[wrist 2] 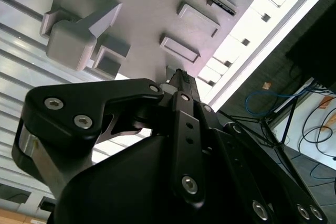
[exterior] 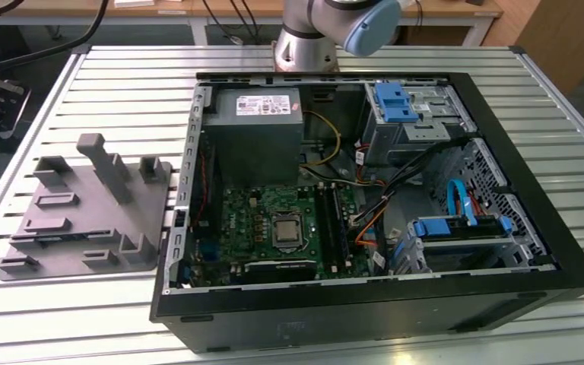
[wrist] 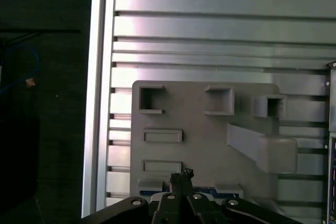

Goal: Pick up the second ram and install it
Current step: 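Reach for the second ram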

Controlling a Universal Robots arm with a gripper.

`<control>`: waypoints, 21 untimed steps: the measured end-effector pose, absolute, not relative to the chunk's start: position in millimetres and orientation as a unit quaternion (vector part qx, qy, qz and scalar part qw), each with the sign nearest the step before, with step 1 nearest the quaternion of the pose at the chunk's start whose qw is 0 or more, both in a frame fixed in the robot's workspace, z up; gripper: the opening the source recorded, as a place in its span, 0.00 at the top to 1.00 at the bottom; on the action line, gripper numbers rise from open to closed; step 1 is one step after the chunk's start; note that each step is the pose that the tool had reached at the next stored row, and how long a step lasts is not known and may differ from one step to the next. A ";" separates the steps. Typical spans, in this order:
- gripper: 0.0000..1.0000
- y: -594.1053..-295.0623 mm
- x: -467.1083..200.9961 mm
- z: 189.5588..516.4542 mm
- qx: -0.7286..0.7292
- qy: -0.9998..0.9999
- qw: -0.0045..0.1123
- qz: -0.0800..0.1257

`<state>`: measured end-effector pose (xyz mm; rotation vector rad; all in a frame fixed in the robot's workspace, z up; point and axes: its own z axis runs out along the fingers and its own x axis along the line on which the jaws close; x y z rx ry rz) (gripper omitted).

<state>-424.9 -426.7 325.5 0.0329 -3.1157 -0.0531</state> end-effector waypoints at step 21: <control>0.90 -428.3 -425.0 311.6 0.011 -1.000 0.013 -0.017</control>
